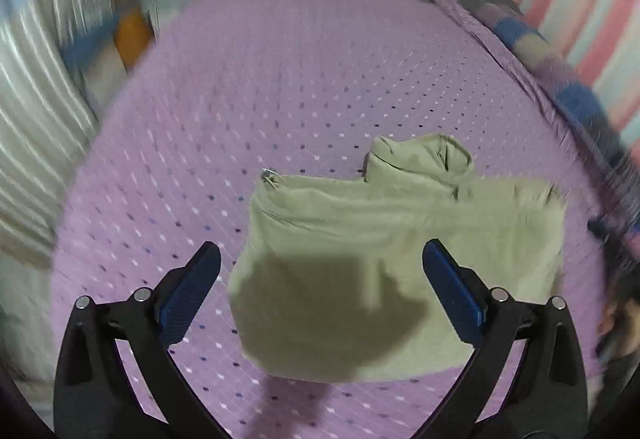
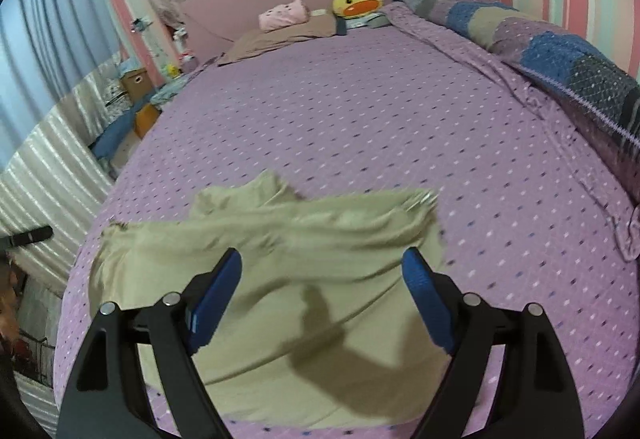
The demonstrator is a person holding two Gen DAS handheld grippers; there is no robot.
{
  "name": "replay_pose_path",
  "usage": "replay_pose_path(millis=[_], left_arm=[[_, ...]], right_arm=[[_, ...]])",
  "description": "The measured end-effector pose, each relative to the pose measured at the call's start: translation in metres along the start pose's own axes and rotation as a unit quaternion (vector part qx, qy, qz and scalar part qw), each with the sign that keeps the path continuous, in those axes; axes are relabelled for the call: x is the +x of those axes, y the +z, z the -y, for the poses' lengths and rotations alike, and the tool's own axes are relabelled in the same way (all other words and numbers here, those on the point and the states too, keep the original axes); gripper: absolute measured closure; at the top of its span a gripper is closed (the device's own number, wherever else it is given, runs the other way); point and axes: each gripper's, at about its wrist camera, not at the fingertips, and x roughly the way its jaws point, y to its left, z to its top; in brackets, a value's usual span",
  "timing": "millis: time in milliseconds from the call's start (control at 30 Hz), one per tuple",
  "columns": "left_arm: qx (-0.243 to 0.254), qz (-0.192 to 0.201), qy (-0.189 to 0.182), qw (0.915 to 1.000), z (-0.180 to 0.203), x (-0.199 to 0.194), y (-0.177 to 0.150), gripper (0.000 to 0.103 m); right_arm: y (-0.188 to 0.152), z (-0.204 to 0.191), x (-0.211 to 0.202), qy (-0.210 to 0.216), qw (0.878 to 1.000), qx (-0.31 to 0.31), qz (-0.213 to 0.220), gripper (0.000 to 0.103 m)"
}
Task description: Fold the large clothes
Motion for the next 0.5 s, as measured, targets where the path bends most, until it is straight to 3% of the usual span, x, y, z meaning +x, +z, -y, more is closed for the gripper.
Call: replay_pose_path(millis=[133,233,300,367,500], left_arm=[[0.004,0.041,-0.016,0.999,0.052,0.01,-0.054,0.005],[0.016,0.048,0.008,0.9987,0.076,0.033,-0.068,0.033],[0.019,0.036,0.014,0.999,0.08,0.052,-0.065,0.062],[0.013,0.037,0.029,0.9988,0.075,0.069,-0.056,0.07],[0.008,0.04,0.04,0.9984,0.069,0.095,-0.04,0.087]], right_arm=[[-0.027,-0.026,0.008,0.007,1.0,-0.011,0.015,0.02],[-0.039,-0.043,0.02,0.001,0.999,-0.026,0.023,0.025],[-0.042,-0.05,0.033,0.006,0.999,-0.038,0.017,0.054],[-0.042,-0.053,0.045,-0.004,0.999,-0.047,0.014,0.073],[-0.041,-0.054,0.073,-0.008,0.999,-0.048,0.003,0.088]])
